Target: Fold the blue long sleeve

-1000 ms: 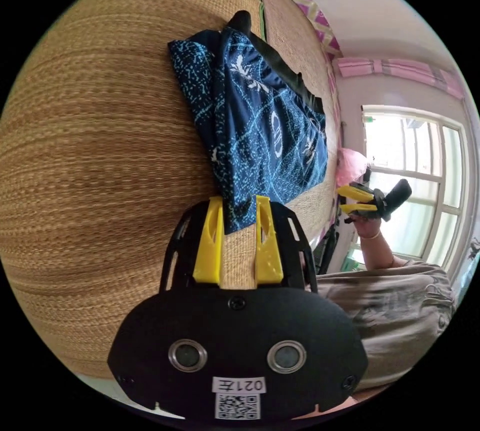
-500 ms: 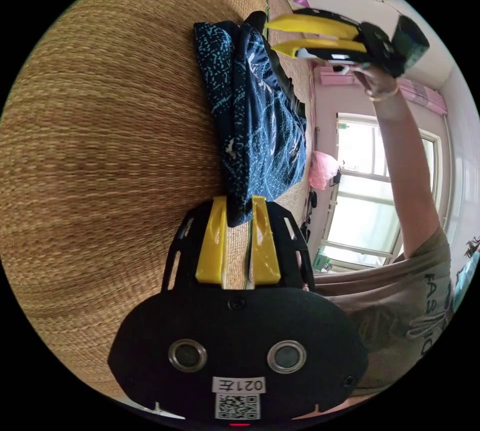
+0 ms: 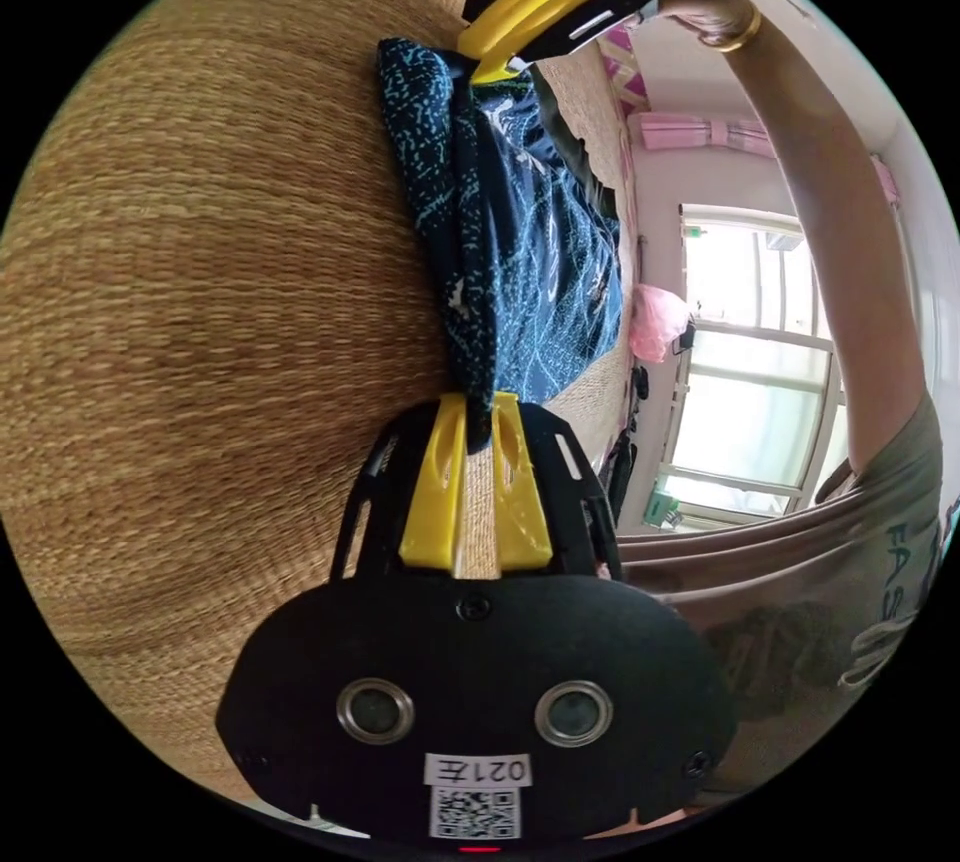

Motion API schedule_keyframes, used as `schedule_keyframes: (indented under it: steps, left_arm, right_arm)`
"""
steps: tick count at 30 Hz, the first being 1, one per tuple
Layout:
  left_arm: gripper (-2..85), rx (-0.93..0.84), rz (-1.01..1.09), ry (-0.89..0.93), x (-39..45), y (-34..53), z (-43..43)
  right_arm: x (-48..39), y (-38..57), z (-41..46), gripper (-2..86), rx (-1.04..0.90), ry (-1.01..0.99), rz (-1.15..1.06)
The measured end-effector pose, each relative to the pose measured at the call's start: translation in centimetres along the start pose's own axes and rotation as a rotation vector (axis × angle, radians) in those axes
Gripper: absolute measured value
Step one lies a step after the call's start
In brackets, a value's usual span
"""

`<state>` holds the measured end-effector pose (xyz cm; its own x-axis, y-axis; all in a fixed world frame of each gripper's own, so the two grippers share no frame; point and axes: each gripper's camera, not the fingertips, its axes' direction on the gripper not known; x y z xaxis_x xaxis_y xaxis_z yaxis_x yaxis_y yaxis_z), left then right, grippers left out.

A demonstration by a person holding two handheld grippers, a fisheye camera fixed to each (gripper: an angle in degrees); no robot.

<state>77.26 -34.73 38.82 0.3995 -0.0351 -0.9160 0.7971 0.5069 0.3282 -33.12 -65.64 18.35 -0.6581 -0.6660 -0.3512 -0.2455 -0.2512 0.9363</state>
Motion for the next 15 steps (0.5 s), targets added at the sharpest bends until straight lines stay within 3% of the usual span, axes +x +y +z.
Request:
schedule_keyframes:
  steps: [7, 15]
  left_arm:
    - [-0.8, 0.077, 0.136, -0.105, 9.8, 1.7, -2.7]
    - [-0.7, 0.123, 0.396, -0.254, 26.3, 2.7, -1.1]
  right_arm:
    - [-1.1, 5.6, -3.9, -0.5, 0.189, 0.028, 0.029]
    - [-10.8, 21.0, -4.1, -0.7, 0.47, 0.112, 0.15]
